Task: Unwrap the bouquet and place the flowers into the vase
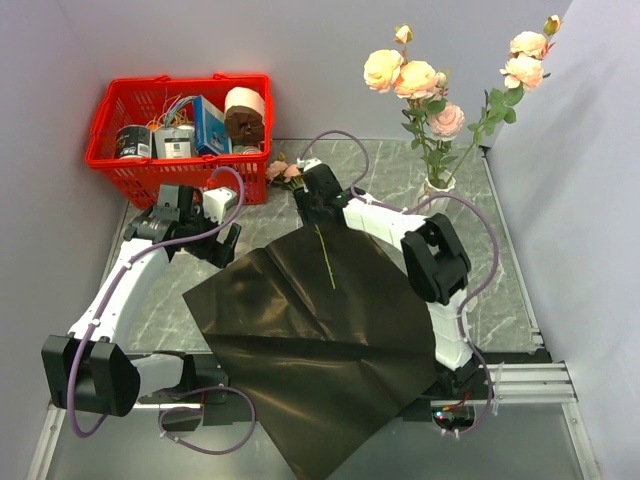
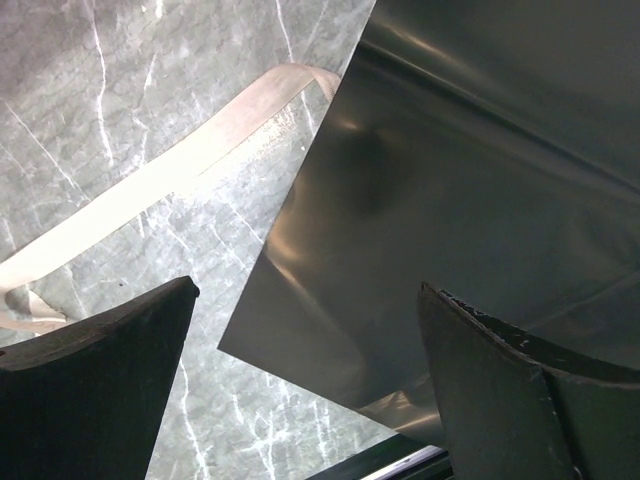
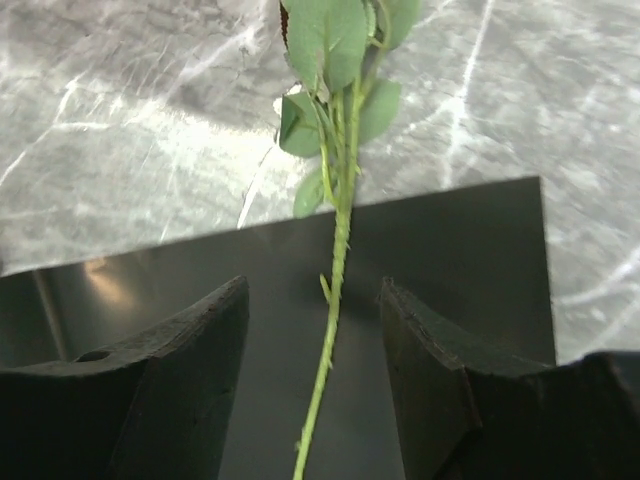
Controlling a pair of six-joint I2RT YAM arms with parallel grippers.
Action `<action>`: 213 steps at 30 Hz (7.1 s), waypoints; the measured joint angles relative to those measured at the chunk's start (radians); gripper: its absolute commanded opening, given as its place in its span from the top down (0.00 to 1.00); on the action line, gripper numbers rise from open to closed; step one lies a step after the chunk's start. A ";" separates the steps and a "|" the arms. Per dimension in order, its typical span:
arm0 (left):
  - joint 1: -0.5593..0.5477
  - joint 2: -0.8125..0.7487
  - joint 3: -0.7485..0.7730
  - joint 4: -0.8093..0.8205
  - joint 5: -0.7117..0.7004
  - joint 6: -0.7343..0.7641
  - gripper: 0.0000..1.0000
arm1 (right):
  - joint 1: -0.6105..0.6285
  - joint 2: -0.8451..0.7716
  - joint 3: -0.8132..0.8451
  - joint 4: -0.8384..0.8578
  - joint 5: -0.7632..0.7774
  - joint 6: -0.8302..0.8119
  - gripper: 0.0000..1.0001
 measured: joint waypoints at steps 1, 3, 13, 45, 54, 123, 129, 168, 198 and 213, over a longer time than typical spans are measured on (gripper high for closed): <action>0.000 0.000 0.000 0.000 0.000 0.005 0.01 | -0.004 0.019 0.014 -0.002 -0.006 0.000 0.41; 0.001 0.000 0.000 0.000 0.000 0.008 0.01 | -0.009 0.050 0.030 -0.010 -0.016 0.000 0.42; 0.010 0.031 0.000 0.002 -0.001 0.020 0.00 | -0.031 0.186 0.126 -0.071 -0.051 0.000 0.52; 0.050 -0.029 -0.009 0.012 -0.007 0.034 0.01 | -0.032 -0.118 0.126 -0.074 0.014 -0.036 1.00; 0.053 -0.042 -0.010 0.003 -0.006 0.033 0.04 | -0.030 -0.504 0.018 0.051 0.049 -0.084 1.00; 0.117 -0.029 0.008 -0.006 0.031 0.071 0.04 | 0.214 -0.580 -0.139 0.259 0.122 -0.195 1.00; 0.118 -0.047 0.009 -0.007 0.042 0.066 0.04 | 0.239 -0.848 -0.245 0.496 0.107 -0.449 1.00; 0.120 0.148 0.188 -0.007 0.074 0.058 0.04 | -0.487 -0.607 -0.513 1.365 0.244 -0.610 1.00; 0.123 -0.094 0.159 0.017 0.175 -0.063 0.04 | -0.085 -1.328 -0.680 0.229 0.349 -0.045 0.00; 0.123 -0.130 0.106 0.118 0.225 -0.207 0.04 | -0.085 -1.456 -0.706 -0.203 0.176 0.158 0.00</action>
